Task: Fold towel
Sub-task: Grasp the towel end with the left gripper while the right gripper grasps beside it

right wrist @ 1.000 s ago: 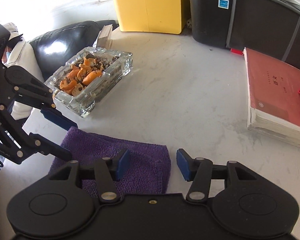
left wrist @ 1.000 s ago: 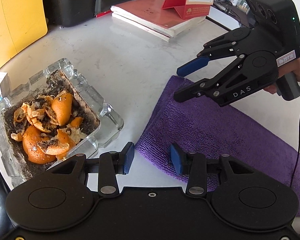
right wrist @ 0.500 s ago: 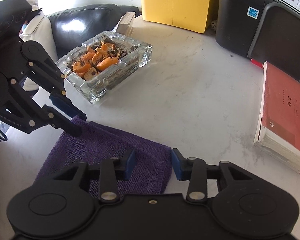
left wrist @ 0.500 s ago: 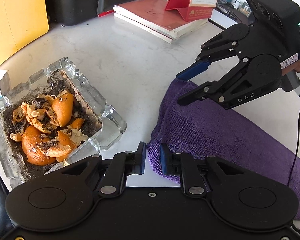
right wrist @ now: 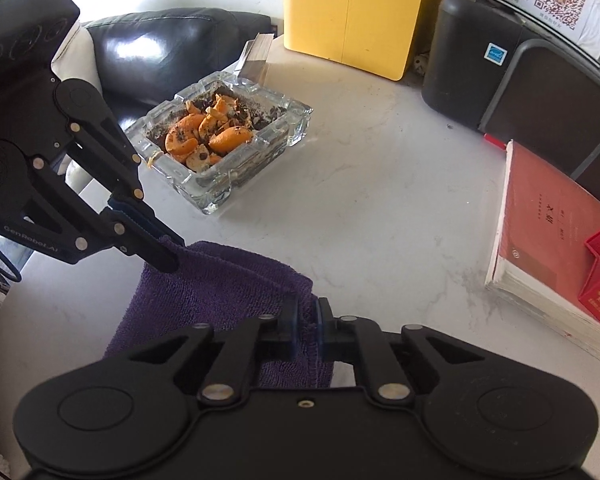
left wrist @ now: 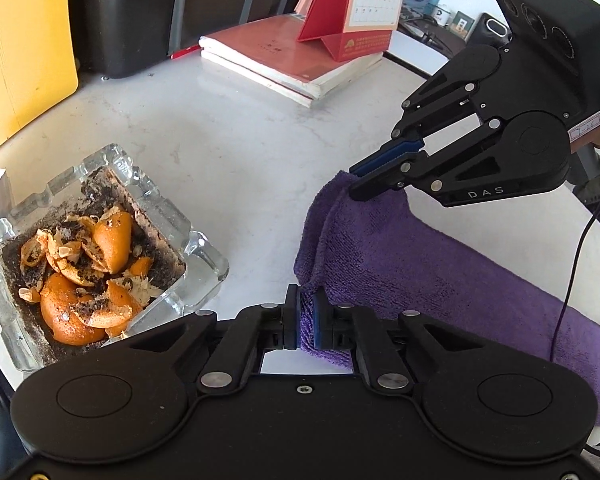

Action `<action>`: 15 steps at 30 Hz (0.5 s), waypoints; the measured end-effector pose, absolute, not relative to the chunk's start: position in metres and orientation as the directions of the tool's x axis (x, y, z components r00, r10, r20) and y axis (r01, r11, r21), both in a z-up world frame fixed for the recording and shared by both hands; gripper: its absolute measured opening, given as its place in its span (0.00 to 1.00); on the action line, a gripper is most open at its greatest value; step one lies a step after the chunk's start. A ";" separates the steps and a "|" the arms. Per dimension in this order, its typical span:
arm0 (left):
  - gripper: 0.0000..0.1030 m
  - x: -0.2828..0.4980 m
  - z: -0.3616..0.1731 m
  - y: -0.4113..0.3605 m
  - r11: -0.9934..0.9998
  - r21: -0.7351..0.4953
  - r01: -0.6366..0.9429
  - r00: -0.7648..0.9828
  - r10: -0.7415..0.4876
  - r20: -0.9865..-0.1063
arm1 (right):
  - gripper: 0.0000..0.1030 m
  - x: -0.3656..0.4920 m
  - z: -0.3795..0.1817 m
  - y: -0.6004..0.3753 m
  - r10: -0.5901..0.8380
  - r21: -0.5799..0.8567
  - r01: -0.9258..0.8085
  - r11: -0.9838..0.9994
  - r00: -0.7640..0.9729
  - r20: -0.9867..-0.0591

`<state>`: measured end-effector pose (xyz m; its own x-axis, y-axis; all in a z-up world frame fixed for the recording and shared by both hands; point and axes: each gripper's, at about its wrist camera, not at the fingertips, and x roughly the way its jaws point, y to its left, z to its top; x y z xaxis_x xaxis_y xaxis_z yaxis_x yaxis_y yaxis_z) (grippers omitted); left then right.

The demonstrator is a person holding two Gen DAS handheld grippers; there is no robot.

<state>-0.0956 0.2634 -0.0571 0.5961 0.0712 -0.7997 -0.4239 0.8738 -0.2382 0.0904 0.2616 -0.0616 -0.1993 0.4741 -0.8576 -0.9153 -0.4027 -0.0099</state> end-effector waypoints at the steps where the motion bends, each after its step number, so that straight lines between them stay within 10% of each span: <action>1: 0.05 -0.096 -0.053 0.261 0.880 -0.243 -0.408 0.608 0.063 -0.792 | 0.07 0.090 -0.057 0.257 0.480 -0.020 -0.919 -0.393 -0.187 -0.857; 15: 0.05 -0.086 -0.004 0.204 0.950 -0.264 -0.167 0.705 -0.072 -0.706 | 0.07 0.082 0.005 0.157 0.545 -0.147 -0.977 -0.153 0.041 -0.837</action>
